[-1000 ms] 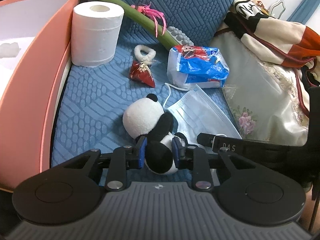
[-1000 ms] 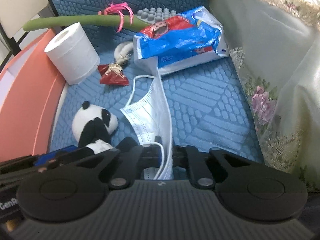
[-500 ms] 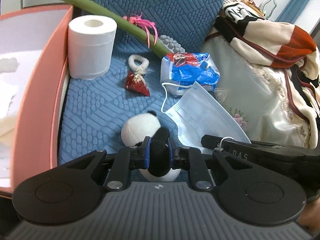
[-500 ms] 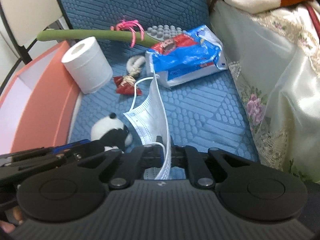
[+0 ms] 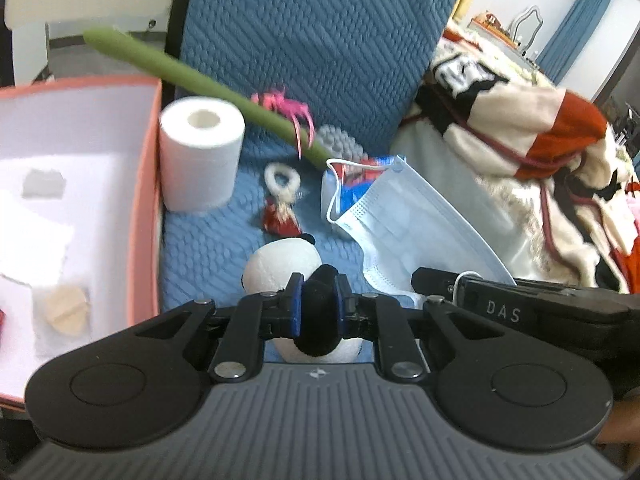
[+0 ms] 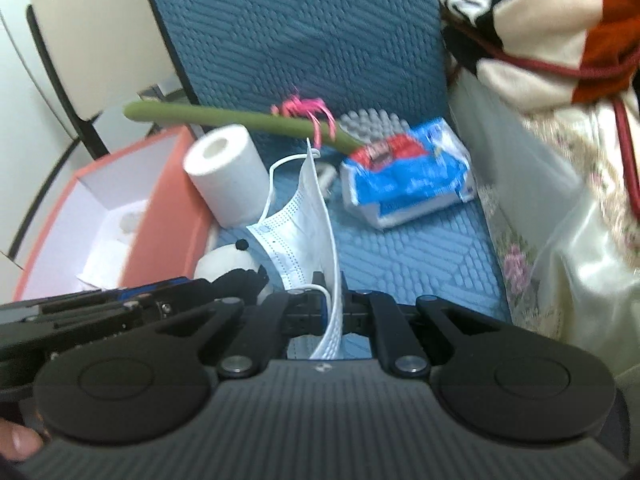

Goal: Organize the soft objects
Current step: 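Lift the panda with the left tool while the right tool carries the mask toward the box, then open both tools over the pink box releasing the panda and the mask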

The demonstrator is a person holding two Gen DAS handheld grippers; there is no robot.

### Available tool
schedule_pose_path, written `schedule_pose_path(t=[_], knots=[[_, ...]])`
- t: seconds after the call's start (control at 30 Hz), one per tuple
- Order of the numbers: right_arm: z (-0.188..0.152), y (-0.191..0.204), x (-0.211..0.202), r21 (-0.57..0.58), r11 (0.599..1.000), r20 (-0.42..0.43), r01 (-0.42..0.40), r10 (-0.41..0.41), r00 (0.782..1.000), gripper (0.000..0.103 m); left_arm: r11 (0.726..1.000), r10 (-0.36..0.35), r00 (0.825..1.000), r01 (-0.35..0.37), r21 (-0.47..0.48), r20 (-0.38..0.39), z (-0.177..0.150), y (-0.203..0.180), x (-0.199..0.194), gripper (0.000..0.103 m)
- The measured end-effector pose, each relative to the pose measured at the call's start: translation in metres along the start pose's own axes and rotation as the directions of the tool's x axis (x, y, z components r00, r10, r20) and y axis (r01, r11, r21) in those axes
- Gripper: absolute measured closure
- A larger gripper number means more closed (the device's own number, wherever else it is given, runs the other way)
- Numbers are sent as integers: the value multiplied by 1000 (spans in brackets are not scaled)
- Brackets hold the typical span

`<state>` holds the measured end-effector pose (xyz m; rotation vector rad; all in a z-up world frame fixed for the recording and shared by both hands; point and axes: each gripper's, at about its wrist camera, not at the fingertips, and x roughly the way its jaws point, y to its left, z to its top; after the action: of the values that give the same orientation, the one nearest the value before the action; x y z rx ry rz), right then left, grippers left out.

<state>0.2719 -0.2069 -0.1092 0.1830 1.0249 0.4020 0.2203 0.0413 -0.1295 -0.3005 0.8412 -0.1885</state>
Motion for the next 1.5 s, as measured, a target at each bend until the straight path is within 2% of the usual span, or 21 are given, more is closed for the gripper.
schedule_pose_path(t=[0.37, 0.67, 0.8, 0.87, 1.0, 1.2, 1.5], knots=[[50, 60, -39, -69, 996, 96, -64, 71, 993, 96, 1000, 30, 993, -30, -6, 114, 62, 24, -71, 84], [69, 124, -45, -147, 979, 121, -140, 158, 980, 96, 994, 102, 979, -97, -41, 174, 93, 76, -126, 84], [71, 151, -39, -160, 967, 112, -199, 218, 970, 96, 990, 139, 973, -130, -61, 183, 97, 103, -141, 84], [70, 165, -35, -158, 960, 106, -231, 250, 963, 96, 987, 151, 973, -139, -80, 176, 95, 118, -145, 84], [60, 189, -13, -166, 954, 59, -248, 261, 963, 96, 979, 183, 975, -168, -114, 130, 81, 153, -146, 84], [33, 219, 33, -223, 949, -61, -221, 213, 975, 96, 967, 205, 978, -198, -163, 31, 55, 202, -133, 84], [12, 235, 84, -274, 938, -218, -214, 157, 963, 94, 956, 199, 977, -210, -205, -77, 28, 244, -113, 83]])
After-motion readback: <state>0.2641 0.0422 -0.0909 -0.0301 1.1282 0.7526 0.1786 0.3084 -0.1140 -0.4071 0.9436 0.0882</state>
